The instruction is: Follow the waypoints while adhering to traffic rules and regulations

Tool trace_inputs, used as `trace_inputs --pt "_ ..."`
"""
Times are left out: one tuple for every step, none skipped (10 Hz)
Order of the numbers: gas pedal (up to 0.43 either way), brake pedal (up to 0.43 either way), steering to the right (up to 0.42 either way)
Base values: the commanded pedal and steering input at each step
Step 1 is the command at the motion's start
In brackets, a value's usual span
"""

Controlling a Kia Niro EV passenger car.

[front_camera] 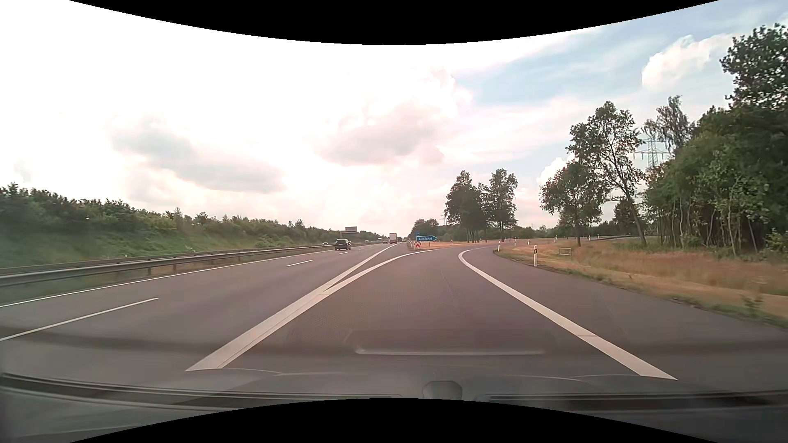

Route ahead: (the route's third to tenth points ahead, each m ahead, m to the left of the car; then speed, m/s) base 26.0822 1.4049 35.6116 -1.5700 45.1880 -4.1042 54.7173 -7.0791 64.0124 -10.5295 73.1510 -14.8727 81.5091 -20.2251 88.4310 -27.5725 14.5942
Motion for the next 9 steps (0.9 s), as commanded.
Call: trace_inputs --pt "0.067 0.0 0.012" --pt "0.079 0.0 0.013" --pt "0.11 0.0 0.014" --pt "0.11 0.0 0.018" --pt "0.11 0.0 0.024" --pt "0.11 0.0 0.025" --pt "0.11 0.0 0.023" --pt "0.098 0.0 0.021" --pt "0.098 0.0 0.021"
